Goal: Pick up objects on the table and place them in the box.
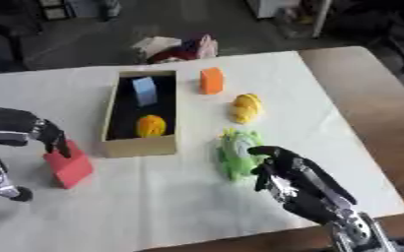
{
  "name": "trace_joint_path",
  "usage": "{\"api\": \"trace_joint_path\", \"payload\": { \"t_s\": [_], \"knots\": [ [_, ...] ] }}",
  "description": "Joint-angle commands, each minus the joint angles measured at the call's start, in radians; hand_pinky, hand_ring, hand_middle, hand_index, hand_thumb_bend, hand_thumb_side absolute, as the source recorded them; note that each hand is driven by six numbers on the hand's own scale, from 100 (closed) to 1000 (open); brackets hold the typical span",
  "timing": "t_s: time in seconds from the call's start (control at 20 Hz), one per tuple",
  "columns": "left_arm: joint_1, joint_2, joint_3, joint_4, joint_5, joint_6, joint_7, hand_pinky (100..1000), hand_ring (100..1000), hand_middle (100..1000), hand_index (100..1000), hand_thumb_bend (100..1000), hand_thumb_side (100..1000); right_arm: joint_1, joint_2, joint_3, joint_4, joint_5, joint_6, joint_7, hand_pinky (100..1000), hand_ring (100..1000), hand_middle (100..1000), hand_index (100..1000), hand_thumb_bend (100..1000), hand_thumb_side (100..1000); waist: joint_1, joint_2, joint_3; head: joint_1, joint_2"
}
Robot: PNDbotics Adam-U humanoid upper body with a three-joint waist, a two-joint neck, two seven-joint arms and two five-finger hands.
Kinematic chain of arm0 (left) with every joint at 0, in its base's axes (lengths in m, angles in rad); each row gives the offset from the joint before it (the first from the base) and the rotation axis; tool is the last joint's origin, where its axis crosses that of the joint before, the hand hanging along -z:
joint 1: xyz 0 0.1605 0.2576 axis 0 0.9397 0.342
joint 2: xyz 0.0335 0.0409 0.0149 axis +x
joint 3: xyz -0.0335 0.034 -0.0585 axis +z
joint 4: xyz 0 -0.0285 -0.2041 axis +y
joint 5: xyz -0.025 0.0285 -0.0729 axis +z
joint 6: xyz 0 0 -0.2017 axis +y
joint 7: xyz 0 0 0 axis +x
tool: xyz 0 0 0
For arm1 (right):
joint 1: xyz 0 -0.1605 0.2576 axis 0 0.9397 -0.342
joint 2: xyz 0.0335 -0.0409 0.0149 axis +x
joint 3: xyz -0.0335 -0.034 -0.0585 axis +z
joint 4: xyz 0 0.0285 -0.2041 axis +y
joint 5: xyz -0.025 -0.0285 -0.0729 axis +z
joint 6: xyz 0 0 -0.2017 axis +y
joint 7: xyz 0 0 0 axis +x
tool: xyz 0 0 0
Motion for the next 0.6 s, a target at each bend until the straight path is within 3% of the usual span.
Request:
{"api": "trace_joint_path", "payload": {
  "t_s": [0.05,0.4,0.6],
  "knots": [
    [-0.016,0.005,0.01,0.016,-0.085,-0.013,0.067,779,734,758,843,562,157,-0.008,-0.015,-0.006,-0.01,0.001,-0.002,0.001,756,468,358,834,100,564,-0.001,-0.011,-0.001,-0.004,-0.012],
    [-0.041,-0.049,0.014,0.132,-0.243,-0.117,0.118,808,780,806,867,580,114,-0.007,-0.013,-0.006,-0.009,-0.001,-0.002,0.003,756,468,357,832,100,564,-0.002,-0.012,-0.001,-0.01,-0.013],
    [-0.058,-0.083,0.033,0.206,-0.291,-0.147,0.173,812,788,813,870,578,107,-0.007,-0.012,-0.006,-0.009,-0.002,-0.003,0.004,756,467,357,831,100,563,-0.004,-0.012,0.0,-0.011,-0.012]
  ]
}}
